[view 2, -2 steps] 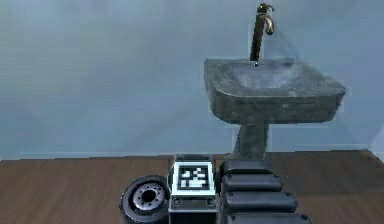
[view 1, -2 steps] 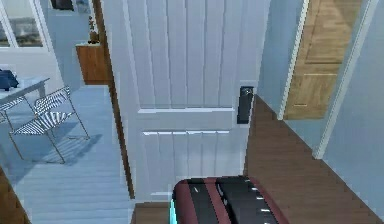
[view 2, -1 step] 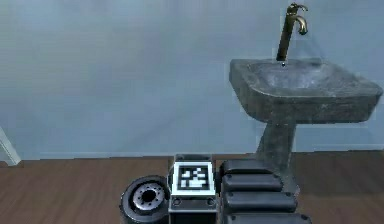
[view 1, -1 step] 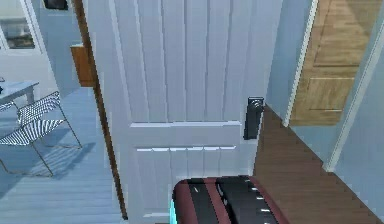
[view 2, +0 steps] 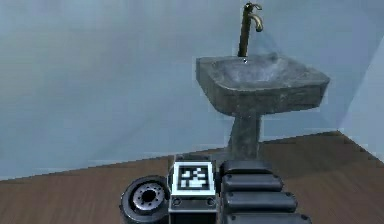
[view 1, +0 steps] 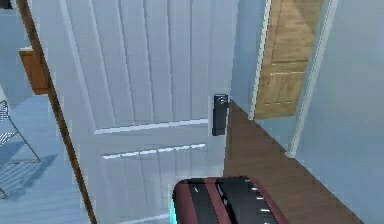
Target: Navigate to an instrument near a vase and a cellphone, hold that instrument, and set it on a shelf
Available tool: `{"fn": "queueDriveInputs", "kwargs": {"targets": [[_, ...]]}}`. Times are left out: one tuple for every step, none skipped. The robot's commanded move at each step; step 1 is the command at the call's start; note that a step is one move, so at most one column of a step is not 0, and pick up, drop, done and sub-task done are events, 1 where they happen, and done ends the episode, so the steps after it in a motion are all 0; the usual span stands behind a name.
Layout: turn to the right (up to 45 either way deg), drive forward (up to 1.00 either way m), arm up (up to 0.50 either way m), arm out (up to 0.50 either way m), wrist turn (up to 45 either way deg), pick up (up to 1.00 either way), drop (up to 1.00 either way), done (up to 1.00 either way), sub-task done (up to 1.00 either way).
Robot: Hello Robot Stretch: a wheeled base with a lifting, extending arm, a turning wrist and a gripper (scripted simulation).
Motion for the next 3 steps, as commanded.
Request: {"fn": "queueDriveInputs", "kwargs": {"targets": [[0.0, 0.60, 0.00, 0.00, 0.0, 0.00, 0.00, 0.00, 0.00], [-45.0, 0.00, 0.00, 0.00, 0.0, 0.00, 0.00, 0.00, 0.00], [-45.0, 0.00, 0.00, 0.00, 0.0, 0.00, 0.00, 0.00, 0.00]]}}
